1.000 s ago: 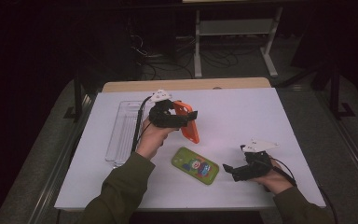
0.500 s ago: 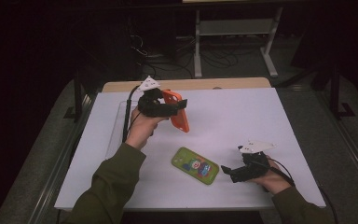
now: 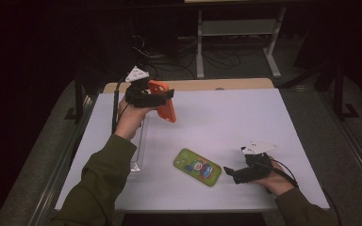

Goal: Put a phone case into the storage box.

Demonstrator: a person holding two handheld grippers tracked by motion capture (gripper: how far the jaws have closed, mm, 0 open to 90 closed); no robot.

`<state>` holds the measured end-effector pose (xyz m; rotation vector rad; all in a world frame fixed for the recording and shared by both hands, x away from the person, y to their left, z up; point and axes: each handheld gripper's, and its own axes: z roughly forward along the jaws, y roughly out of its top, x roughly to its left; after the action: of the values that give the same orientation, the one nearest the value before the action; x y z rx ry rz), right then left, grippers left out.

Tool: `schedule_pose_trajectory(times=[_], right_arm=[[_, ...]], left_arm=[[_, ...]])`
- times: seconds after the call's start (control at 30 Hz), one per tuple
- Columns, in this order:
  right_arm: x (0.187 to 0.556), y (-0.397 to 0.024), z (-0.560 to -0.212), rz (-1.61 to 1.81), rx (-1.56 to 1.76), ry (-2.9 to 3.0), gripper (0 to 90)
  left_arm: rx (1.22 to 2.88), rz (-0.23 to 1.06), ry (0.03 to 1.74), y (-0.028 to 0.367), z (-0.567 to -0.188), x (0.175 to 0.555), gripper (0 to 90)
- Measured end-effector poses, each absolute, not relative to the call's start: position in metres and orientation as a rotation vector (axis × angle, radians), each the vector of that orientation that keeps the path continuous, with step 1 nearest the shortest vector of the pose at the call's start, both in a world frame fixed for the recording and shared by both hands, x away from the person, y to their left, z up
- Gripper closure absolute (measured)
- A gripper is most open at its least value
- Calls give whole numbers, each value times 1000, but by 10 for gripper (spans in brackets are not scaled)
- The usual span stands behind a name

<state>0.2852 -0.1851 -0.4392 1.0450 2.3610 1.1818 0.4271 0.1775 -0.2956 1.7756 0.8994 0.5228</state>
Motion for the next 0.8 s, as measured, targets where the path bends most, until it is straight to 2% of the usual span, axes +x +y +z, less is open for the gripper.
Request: schedule_pose_trajectory(times=[0.33,0.8], right_arm=[[286,-186,-439,1177,1038,2358,6],[286,-186,-439,1185,1065,2350,6]], left_arm=[[1744,648,1022,209,-287,444,157],[1721,780,1208,239,-298,463,156]])
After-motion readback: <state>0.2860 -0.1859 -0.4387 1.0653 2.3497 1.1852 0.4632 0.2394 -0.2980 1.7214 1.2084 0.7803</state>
